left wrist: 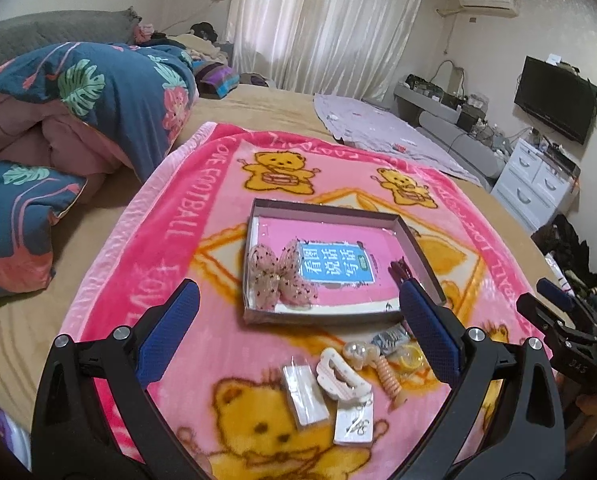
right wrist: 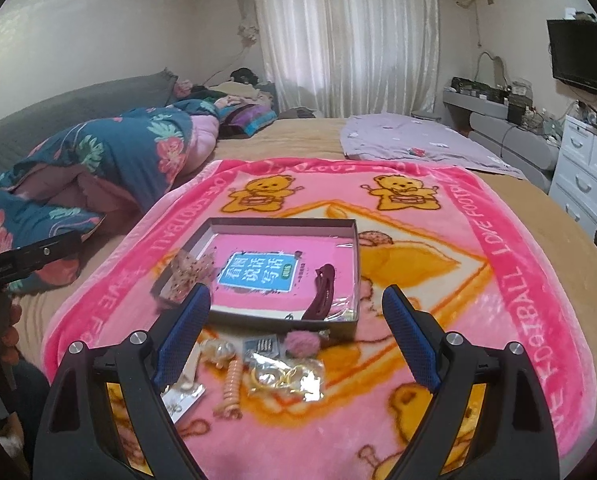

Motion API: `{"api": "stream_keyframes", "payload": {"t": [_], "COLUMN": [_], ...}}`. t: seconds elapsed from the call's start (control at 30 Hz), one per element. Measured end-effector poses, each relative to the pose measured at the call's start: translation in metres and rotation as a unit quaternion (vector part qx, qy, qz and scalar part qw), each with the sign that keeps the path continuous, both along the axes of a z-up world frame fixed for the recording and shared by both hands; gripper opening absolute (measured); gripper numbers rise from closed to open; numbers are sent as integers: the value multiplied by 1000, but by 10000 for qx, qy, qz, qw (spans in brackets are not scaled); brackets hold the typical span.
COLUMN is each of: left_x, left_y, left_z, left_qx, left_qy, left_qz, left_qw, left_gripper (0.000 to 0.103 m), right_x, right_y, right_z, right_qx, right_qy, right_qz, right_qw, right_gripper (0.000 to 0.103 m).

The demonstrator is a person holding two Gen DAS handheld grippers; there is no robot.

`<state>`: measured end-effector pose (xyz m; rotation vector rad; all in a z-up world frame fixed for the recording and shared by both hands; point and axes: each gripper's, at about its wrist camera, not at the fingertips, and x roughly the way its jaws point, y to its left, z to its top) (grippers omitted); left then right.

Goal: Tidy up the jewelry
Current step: 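Withdraw both tools from the box toward the remaining jewelry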

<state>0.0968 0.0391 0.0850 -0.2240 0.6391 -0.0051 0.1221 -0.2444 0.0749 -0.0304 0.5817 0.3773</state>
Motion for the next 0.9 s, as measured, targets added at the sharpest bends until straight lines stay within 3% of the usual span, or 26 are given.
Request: {"api": "stream_keyframes", "payload": {"t": [0.9], "left_x": [-22], "left_y": [-29], "left_z": [-49], "left_qx": [356], "left_qy": [699], "left_qz": [-368], "left_qw": [9962], "left_gripper": [94], "right_x": [-16], "right_y": [-13], "right_z": [-35], "right_qx": [-209], "right_qy": [483], "right_qz": [40], "right_qw": [9986], "right_gripper": [88]}}
